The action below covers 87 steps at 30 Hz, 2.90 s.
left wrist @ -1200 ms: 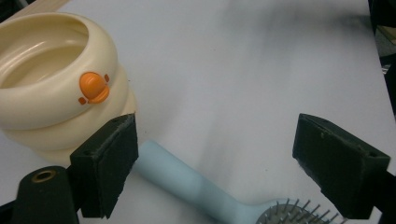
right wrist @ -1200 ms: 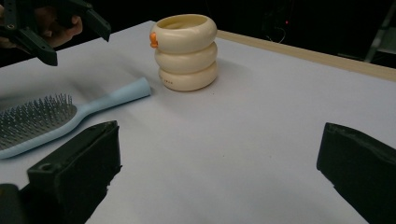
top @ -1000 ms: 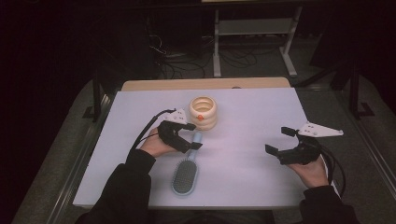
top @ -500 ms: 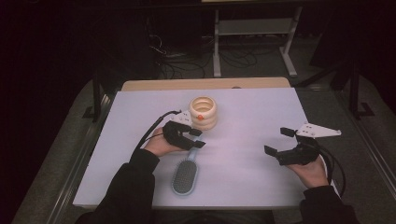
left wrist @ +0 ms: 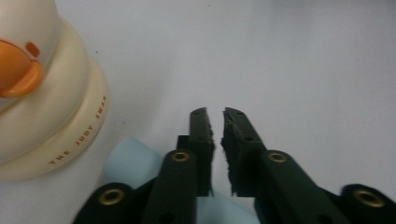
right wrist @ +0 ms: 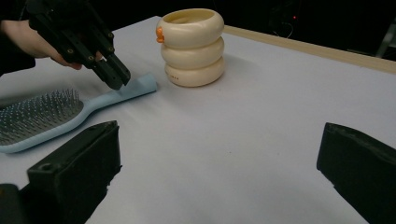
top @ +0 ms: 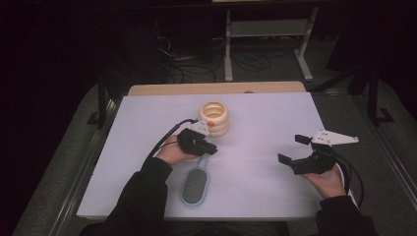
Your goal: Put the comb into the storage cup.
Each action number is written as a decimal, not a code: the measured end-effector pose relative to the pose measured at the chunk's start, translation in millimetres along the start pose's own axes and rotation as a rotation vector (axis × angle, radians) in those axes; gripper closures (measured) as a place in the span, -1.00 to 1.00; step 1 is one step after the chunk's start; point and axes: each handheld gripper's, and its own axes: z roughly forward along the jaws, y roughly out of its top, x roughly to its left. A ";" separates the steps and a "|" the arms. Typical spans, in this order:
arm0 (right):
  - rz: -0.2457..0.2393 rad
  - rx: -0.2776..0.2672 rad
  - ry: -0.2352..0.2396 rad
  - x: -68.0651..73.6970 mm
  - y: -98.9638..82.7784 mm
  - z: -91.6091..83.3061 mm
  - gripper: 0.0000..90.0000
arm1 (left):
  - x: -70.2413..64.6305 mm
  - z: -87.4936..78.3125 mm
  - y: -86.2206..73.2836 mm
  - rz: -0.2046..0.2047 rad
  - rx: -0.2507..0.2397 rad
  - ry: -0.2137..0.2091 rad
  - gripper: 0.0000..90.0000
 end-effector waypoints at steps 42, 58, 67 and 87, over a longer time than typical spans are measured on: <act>0.004 0.005 0.001 0.0 -0.7 0.8 -1.00 | 20.2 5.9 -24.1 -0.056 0.110 0.056 1.00; 0.005 0.014 0.001 0.3 -1.2 1.3 -1.00 | 26.4 -10.0 -46.1 -0.114 0.093 0.088 1.00; 0.002 0.020 -0.009 0.8 -1.2 1.9 -1.00 | 27.1 -21.0 -60.2 -0.139 0.081 0.102 1.00; 0.001 0.026 -0.021 1.3 -1.3 2.4 -1.00 | 22.4 -36.8 -75.5 -0.156 0.078 0.114 1.00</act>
